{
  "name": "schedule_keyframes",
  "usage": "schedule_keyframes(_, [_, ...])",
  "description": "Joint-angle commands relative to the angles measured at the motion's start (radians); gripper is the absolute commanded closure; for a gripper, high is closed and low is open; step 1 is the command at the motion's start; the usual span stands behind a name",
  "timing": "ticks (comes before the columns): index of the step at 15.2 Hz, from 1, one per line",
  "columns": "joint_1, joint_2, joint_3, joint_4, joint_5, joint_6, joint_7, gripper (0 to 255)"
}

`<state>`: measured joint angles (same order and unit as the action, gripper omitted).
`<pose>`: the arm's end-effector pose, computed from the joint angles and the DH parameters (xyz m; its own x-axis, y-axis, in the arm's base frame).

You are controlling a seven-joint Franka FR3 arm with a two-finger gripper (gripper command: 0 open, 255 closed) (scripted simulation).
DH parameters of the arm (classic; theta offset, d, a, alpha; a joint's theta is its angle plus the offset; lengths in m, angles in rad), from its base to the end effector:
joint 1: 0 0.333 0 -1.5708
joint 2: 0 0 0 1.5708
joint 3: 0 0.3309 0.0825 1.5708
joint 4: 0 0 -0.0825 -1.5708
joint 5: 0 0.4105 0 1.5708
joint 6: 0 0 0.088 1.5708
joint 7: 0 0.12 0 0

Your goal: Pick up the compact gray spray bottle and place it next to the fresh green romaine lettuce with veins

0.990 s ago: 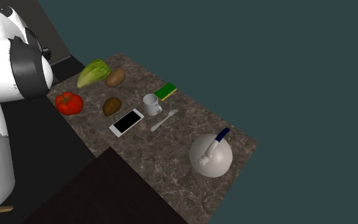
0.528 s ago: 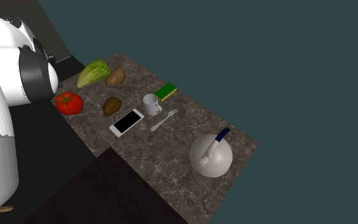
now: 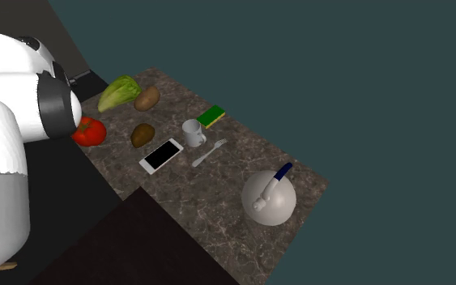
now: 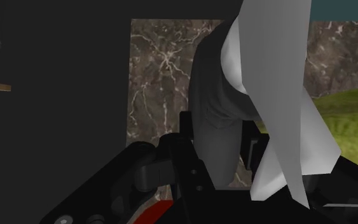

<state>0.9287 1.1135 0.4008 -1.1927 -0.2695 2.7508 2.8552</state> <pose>0.3000 0.7774 0.1622 -0.0309 -0.8568 -0.5147 -0.9994 0.0351 0.0016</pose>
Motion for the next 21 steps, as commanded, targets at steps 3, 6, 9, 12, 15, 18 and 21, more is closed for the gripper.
schedule_keyframes(3, [0.01, 0.046, -0.007, 0.03, -0.003, 0.017, -0.005, 255])
schedule_keyframes(6, [0.016, 0.079, -0.011, 0.053, -0.005, 0.028, -0.01, 255])
schedule_keyframes(9, [0.016, 0.079, -0.011, 0.053, -0.005, 0.028, -0.01, 255])
schedule_keyframes(12, [0.016, 0.079, -0.011, 0.053, -0.005, 0.028, -0.01, 255])
schedule_keyframes(15, [0.016, 0.079, -0.011, 0.053, -0.005, 0.028, -0.009, 0])
schedule_keyframes(18, [0.016, 0.079, -0.011, 0.054, -0.005, 0.028, -0.01, 0])
schedule_keyframes(21, [-0.019, -0.018, -0.003, -0.076, -0.006, 0.055, 0.002, 0])
